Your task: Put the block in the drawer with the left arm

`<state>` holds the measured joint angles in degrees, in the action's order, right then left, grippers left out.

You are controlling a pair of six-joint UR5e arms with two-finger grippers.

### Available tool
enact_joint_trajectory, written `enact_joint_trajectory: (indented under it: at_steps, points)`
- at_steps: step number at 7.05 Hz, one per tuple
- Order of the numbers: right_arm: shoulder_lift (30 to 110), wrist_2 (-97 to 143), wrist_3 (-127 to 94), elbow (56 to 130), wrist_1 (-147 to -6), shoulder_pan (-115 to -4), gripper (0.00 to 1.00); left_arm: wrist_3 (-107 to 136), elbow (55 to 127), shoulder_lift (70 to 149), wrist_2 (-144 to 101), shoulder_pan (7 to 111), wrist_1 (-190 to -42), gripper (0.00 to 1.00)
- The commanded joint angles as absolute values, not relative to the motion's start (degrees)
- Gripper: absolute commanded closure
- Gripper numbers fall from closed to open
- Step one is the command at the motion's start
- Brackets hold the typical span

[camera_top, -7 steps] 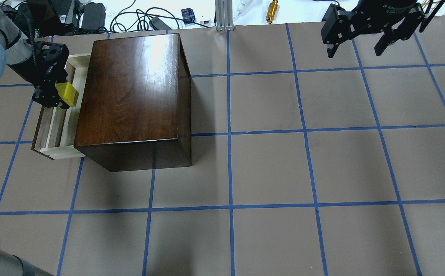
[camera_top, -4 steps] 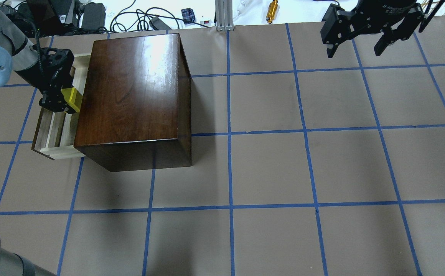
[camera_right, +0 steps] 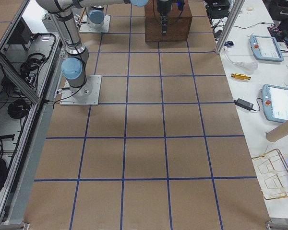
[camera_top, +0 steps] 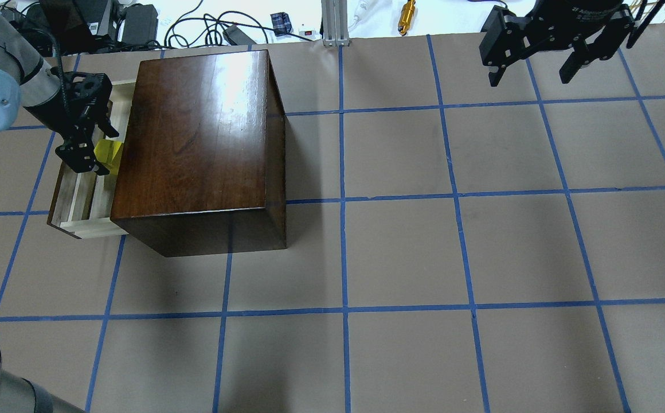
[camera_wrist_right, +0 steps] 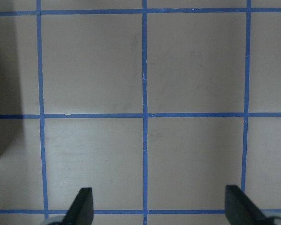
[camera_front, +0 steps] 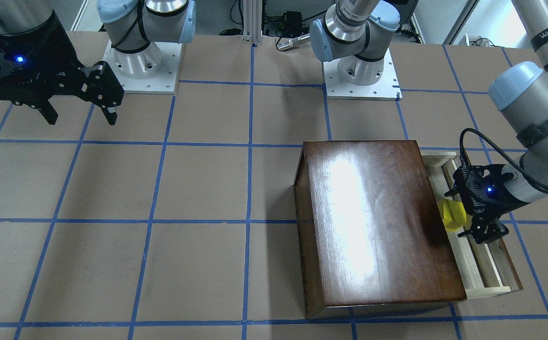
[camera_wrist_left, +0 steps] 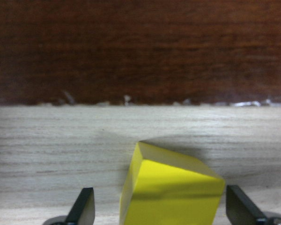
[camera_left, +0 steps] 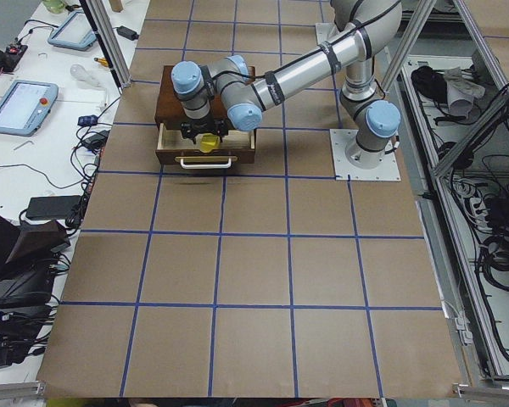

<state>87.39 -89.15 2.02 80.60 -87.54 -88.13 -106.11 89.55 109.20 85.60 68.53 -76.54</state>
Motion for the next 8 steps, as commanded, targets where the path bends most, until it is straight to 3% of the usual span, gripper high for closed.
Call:
enact_joint_trajectory:
  at_steps: [1,4,8]
  points:
    - [87.36,-89.21,2.02,80.6,-87.54,-88.15,0.0,-96.12,84.14,107.24,85.52,68.55,-83.62,0.0]
    - [87.36,-89.12,2.02,80.6,-87.54,-88.07,0.0,-71.9,77.18,103.99,86.3,74.14,-93.5,0.0]
    - [87.45,-89.12,1.93,80.6,-87.54,-88.15,0.0,-37.18,77.61,100.99,88.57,86.55,-96.5,0.0]
